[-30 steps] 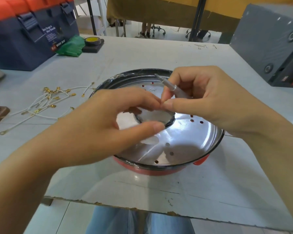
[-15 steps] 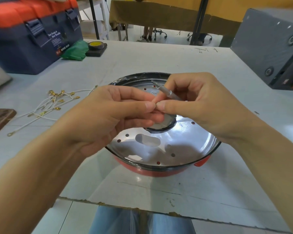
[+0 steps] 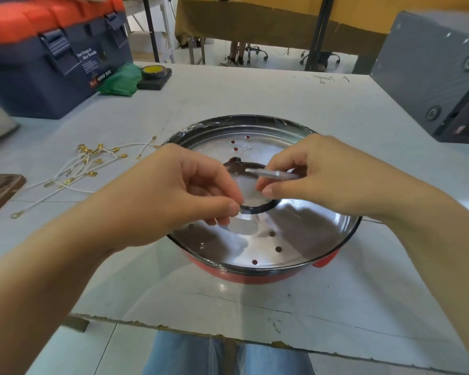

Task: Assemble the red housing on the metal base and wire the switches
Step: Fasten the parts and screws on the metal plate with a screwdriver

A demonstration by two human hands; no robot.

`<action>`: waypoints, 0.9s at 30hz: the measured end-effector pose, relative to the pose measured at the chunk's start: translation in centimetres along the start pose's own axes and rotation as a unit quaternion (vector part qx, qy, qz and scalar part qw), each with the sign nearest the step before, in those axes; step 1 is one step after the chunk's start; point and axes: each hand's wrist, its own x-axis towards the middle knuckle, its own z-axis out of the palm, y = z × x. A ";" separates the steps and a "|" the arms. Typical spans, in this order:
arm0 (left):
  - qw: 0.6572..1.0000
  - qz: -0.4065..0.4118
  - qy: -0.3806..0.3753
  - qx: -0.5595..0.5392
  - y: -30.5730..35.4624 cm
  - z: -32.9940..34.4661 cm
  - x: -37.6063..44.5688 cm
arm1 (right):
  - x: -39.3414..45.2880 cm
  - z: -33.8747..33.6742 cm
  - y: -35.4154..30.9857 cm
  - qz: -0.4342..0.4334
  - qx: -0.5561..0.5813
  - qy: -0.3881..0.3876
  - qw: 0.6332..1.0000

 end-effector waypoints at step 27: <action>0.961 0.058 -0.179 0.205 0.5 1.3 0.6 | 0.7 1.3 0.5 0.030 -0.050 -0.043 0.997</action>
